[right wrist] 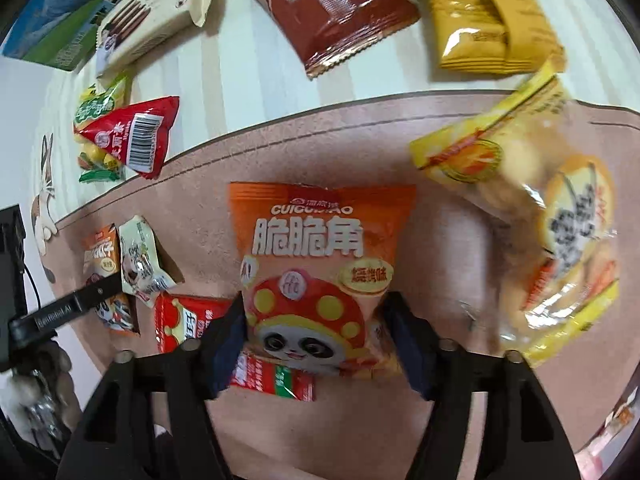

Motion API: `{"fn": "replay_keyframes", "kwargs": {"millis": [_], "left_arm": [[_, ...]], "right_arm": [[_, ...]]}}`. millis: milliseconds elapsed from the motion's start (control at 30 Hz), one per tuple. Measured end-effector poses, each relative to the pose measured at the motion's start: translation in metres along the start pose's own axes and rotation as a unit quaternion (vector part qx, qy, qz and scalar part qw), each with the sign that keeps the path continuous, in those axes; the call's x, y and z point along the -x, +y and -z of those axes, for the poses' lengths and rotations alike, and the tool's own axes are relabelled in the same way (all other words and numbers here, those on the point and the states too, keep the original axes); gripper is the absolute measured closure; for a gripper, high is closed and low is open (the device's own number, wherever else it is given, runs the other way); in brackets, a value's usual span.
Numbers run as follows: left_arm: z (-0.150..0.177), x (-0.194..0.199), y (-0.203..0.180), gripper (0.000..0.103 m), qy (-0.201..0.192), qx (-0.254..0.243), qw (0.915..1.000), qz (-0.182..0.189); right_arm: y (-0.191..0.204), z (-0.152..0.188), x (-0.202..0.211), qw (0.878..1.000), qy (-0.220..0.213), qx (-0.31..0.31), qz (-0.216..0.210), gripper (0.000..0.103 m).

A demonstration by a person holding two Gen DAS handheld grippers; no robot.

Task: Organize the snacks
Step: 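Grasp an orange panda seed bag with the left tool while the right tool grasps another, then carry both orange panda bags into the box and open both tools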

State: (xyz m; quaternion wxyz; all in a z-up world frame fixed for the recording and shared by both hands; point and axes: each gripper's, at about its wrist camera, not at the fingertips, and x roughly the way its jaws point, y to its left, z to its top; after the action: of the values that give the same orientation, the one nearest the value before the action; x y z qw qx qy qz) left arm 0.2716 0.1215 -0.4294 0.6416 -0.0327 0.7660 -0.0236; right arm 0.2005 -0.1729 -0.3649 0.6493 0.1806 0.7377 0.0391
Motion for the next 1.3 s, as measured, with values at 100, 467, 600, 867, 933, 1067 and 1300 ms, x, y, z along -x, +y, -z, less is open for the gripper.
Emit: {"fn": "replay_keyframes", "kwargs": {"millis": [100,467,600,867,933,1067,1300], "left_arm": [[-0.005,-0.002,-0.014,0.039,-0.015,-0.023,0.9991,-0.033],[0.002,0.017,-0.056,0.046,-0.065,-0.027,0.9946,-0.076],[0.008,0.04,-0.057,0.047,-0.07,-0.02,0.9948,-0.071],[0.026,0.115,-0.073,0.047,-0.12,-0.032,0.9908,-0.054],[0.026,0.137,-0.079,0.047,-0.135,-0.038,0.989,-0.046],[0.025,0.181,-0.1,0.047,-0.172,-0.056,0.9831,-0.032],[0.015,0.224,-0.127,0.047,-0.21,-0.079,0.9744,0.008]], "right_arm": [[0.0,-0.009,0.0,1.0,-0.01,-0.001,0.005,0.023],[0.015,-0.023,-0.005,0.996,-0.044,0.018,0.072,0.043],[0.019,-0.015,0.009,0.993,-0.073,0.037,0.089,0.045],[0.039,-0.008,0.062,0.984,-0.132,0.082,0.089,0.046],[0.044,-0.008,0.077,0.982,-0.148,0.089,0.079,0.046],[0.05,-0.012,0.115,0.979,-0.17,0.098,0.059,0.046],[0.08,-0.025,0.168,0.972,-0.212,0.102,0.022,0.046]]}}
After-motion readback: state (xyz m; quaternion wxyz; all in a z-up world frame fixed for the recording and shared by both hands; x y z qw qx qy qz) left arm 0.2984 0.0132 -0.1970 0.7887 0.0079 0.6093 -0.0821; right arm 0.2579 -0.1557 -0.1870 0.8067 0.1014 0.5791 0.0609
